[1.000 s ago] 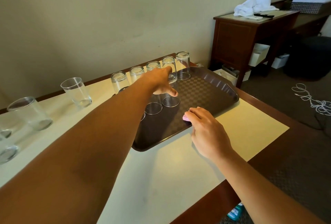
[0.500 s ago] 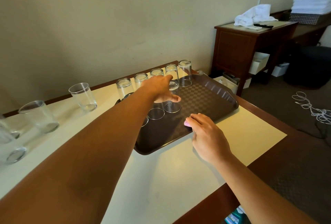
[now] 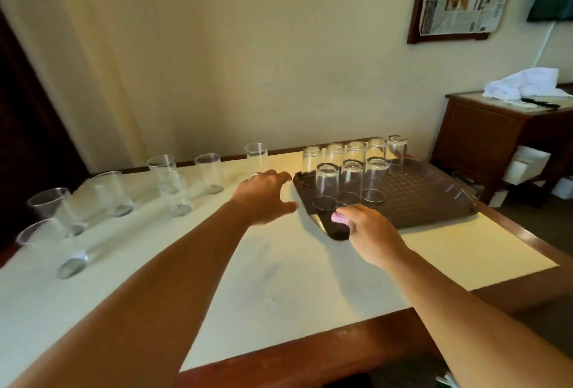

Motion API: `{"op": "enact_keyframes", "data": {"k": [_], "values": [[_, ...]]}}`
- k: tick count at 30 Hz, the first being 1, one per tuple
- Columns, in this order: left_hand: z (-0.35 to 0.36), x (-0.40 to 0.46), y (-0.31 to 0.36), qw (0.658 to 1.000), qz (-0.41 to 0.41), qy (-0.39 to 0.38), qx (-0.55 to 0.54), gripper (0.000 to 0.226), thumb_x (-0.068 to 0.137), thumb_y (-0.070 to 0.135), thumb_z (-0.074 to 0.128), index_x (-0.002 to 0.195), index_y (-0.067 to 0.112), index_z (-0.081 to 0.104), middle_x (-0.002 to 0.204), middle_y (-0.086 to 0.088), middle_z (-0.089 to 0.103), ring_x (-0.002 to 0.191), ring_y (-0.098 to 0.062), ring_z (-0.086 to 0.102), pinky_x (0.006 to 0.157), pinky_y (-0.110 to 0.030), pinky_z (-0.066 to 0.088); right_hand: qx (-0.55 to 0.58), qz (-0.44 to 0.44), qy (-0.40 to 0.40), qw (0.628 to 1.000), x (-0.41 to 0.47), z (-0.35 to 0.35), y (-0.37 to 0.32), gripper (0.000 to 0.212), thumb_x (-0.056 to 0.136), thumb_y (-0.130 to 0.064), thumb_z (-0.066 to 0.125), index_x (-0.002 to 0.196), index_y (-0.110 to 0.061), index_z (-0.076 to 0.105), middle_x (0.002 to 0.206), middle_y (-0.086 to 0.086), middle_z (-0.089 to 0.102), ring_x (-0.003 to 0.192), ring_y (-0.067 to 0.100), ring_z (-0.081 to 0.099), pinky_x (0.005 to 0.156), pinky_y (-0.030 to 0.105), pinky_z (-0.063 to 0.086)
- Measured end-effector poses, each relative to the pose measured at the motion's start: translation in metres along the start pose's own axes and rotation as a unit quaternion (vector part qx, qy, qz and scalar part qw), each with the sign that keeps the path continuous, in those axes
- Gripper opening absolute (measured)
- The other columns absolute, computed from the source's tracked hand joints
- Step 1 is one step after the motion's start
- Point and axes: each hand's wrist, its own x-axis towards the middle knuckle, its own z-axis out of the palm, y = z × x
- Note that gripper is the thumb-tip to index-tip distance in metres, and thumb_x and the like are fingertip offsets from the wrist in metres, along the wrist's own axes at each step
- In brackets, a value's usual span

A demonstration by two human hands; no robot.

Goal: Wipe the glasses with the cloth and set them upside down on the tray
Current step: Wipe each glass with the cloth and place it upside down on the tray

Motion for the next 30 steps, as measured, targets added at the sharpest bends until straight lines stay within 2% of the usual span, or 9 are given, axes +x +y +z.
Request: {"op": "enact_keyframes", "data": {"k": [3, 7, 10, 13, 19, 22, 25, 27, 30], "values": [[0.004, -0.056, -0.044, 0.998, -0.042, 0.021, -0.038, 0.064, 0.097, 0.054, 0.066, 0.152, 0.027, 0.047, 0.151, -0.003, 0.056, 0.128, -0.025, 0.058, 0.102, -0.039, 0.053, 0.036, -0.056, 0.002, 0.998, -0.003, 0.022, -0.064, 0.042, 0.097, 0.003, 0.052, 0.133, -0.014, 0.067, 0.129, 0.007, 0.068, 0.114, 0.028, 0.065, 0.096, 0.037, 0.053], [0.017, -0.137, -0.109, 0.982, -0.138, 0.065, -0.115, 0.058, 0.096, 0.049, 0.069, 0.146, 0.024, 0.055, 0.139, -0.002, 0.062, 0.123, -0.024, 0.061, 0.1, -0.039, 0.052, 0.078, -0.114, -0.028, 0.99, -0.006, 0.065, -0.143, 0.042, 0.096, 0.003, 0.052, 0.13, -0.017, 0.069, 0.13, 0.003, 0.069, 0.117, 0.025, 0.065, 0.101, 0.034, 0.052], [0.027, -0.193, -0.158, 0.951, -0.23, 0.121, -0.165, 0.05, 0.095, 0.044, 0.071, 0.139, 0.023, 0.06, 0.13, -0.001, 0.064, 0.116, -0.023, 0.062, 0.095, -0.038, 0.053, 0.095, -0.137, -0.07, 0.984, -0.011, 0.098, -0.199, 0.041, 0.099, 0.0, 0.047, 0.131, -0.017, 0.067, 0.134, -0.002, 0.066, 0.121, 0.022, 0.061, 0.098, 0.027, 0.048], [0.03, -0.236, -0.197, 0.914, -0.318, 0.183, -0.174, 0.045, 0.096, 0.046, 0.068, 0.136, 0.026, 0.062, 0.127, 0.001, 0.066, 0.112, -0.023, 0.064, 0.092, -0.038, 0.055, 0.124, -0.165, -0.091, 0.974, -0.016, 0.128, -0.246, 0.038, 0.101, -0.004, 0.044, 0.129, -0.016, 0.067, 0.133, -0.004, 0.067, 0.12, 0.02, 0.062, 0.097, 0.032, 0.05], [0.026, -0.271, -0.248, 0.856, -0.407, 0.238, -0.212, 0.045, 0.099, 0.044, 0.066, 0.137, 0.021, 0.061, 0.129, -0.004, 0.066, 0.104, -0.019, 0.059, 0.079, -0.029, 0.044, 0.098, -0.236, -0.15, 0.955, -0.027, 0.16, -0.28, 0.029, 0.104, -0.024, 0.052, 0.126, -0.023, 0.071, 0.131, -0.009, 0.066, 0.123, 0.017, 0.06, 0.098, 0.036, 0.051], [0.025, -0.269, -0.266, 0.846, -0.421, 0.24, -0.221, 0.053, 0.098, 0.045, 0.067, 0.143, 0.021, 0.054, 0.135, -0.006, 0.065, 0.117, -0.025, 0.063, 0.08, -0.03, 0.045, 0.061, -0.268, -0.157, 0.948, -0.023, 0.157, -0.272, 0.037, 0.103, -0.025, 0.057, 0.139, -0.024, 0.063, 0.153, -0.007, 0.052, 0.144, 0.01, 0.043, 0.115, 0.021, 0.034], [0.025, -0.259, -0.278, 0.841, -0.425, 0.244, -0.228, 0.065, 0.096, 0.048, 0.067, 0.151, 0.02, 0.045, 0.144, -0.008, 0.059, 0.126, -0.03, 0.06, 0.088, -0.036, 0.049, 0.035, -0.306, -0.174, 0.935, -0.02, 0.159, -0.264, 0.046, 0.106, -0.023, 0.051, 0.152, -0.024, 0.048, 0.166, -0.011, 0.027, 0.155, 0.005, 0.016, 0.12, 0.013, 0.009], [0.027, -0.251, -0.286, 0.834, -0.43, 0.252, -0.238, 0.075, 0.095, 0.051, 0.067, 0.156, 0.019, 0.037, 0.15, -0.01, 0.054, 0.13, -0.034, 0.057, 0.099, -0.045, 0.053, 0.045, -0.311, -0.184, 0.932, -0.022, 0.166, -0.262, 0.049, 0.108, -0.023, 0.047, 0.156, -0.025, 0.04, 0.166, -0.016, 0.016, 0.154, -0.001, 0.005, 0.122, 0.014, 0.005], [0.031, -0.24, -0.299, 0.823, -0.445, 0.252, -0.246, 0.085, 0.093, 0.056, 0.067, 0.16, 0.022, 0.029, 0.157, -0.009, 0.048, 0.137, -0.036, 0.052, 0.108, -0.054, 0.049, 0.052, -0.291, -0.204, 0.933, -0.022, 0.171, -0.261, 0.054, 0.108, -0.032, 0.047, 0.159, -0.029, 0.028, 0.16, -0.025, 0.008, 0.15, -0.008, 0.002, 0.121, 0.01, 0.001]]}}
